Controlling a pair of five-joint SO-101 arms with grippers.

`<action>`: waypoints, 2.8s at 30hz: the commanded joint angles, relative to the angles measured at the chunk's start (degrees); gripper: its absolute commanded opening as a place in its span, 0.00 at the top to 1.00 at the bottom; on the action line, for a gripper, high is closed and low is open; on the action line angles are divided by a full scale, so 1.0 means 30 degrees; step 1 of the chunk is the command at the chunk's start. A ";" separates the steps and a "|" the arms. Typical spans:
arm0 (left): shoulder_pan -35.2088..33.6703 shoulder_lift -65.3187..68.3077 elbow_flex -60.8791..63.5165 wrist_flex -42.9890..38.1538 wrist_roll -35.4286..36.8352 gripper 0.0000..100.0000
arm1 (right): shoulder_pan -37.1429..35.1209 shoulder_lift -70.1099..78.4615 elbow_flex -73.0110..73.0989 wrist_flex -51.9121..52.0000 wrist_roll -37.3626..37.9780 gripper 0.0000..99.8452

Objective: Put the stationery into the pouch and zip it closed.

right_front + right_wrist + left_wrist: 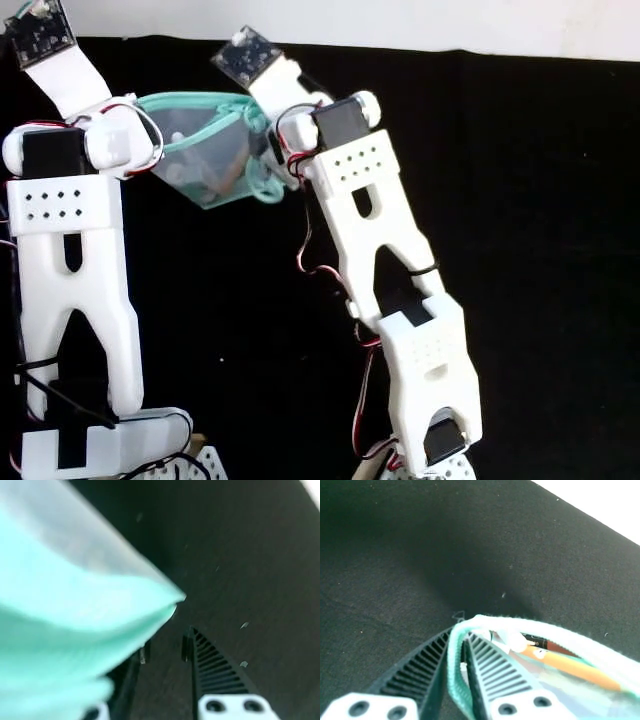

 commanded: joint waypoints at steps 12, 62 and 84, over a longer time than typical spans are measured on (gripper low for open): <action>-0.0015 0.1099 0.0161 0.0000 0.0205 0.99 | 0.1626 -0.1304 0.0015 0.2388 -0.4366 0.88; 0.2212 0.1099 -0.2828 -0.0029 0.0117 0.99 | -0.0278 -1.3758 2.5216 -1.4374 -1.1663 0.88; 0.2212 0.1099 -0.2711 0.0029 0.0088 0.99 | 0.1773 -1.0828 2.5040 -1.9179 -0.9817 0.88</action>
